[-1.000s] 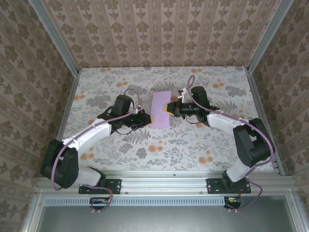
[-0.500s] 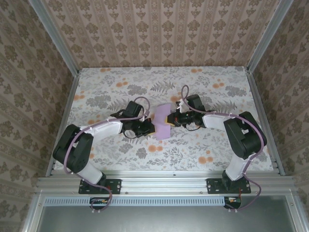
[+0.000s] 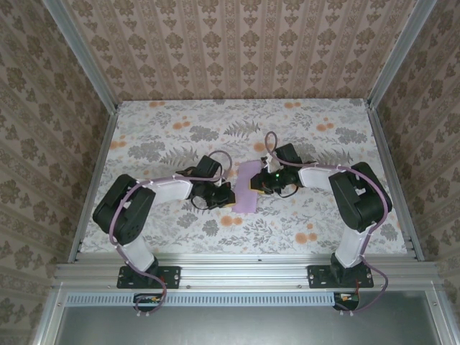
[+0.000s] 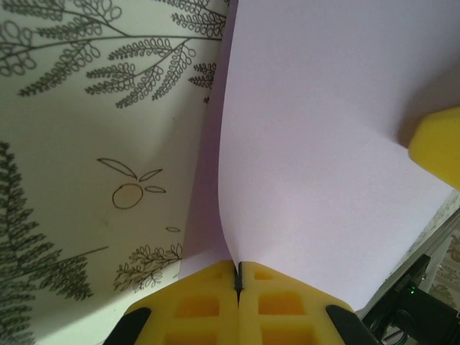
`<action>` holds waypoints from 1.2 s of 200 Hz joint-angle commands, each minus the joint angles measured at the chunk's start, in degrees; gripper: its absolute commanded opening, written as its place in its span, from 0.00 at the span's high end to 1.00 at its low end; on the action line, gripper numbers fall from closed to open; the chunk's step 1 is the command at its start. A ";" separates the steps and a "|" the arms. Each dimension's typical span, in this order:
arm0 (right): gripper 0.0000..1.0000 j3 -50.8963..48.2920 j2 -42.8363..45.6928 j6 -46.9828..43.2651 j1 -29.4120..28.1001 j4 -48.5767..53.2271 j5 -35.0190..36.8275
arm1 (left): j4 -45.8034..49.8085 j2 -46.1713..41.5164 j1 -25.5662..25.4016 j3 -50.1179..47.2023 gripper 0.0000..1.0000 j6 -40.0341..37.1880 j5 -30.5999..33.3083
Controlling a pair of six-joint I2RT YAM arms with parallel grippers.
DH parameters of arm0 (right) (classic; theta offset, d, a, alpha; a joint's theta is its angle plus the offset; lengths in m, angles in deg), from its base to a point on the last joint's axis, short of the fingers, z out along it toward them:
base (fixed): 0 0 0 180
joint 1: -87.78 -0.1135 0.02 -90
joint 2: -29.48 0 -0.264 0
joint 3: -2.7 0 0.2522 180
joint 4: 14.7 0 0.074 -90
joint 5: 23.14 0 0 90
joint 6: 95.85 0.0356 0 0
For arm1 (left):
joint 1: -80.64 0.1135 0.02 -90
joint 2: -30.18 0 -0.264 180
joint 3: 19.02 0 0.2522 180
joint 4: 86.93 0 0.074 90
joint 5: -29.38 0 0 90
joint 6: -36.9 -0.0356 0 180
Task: Fold a paper plane with a square sheet of paper (pick it up from the middle)
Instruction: Place the paper at the center of the table, then fold the triangle a second time at the center of the table.
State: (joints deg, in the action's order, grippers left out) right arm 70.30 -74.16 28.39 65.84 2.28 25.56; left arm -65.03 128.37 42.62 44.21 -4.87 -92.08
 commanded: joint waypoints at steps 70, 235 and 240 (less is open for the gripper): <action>0.60 3.16 4.39 -11.87 2.95 17.84 12.47 | -5.39 1.46 -2.12 2.07 0.98 5.00 1.50; 0.83 6.52 -0.58 -11.85 4.61 13.67 14.05 | -4.33 3.72 -4.08 4.90 0.98 5.14 1.59; 0.83 6.74 -1.08 -11.96 4.54 13.61 13.97 | -4.35 3.71 -4.11 4.91 0.98 5.12 1.60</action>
State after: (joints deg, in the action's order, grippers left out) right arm 74.65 -73.11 17.85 70.63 15.95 38.04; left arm -70.01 131.49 38.93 47.67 0.07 -90.37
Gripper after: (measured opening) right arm 0.176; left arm 0.048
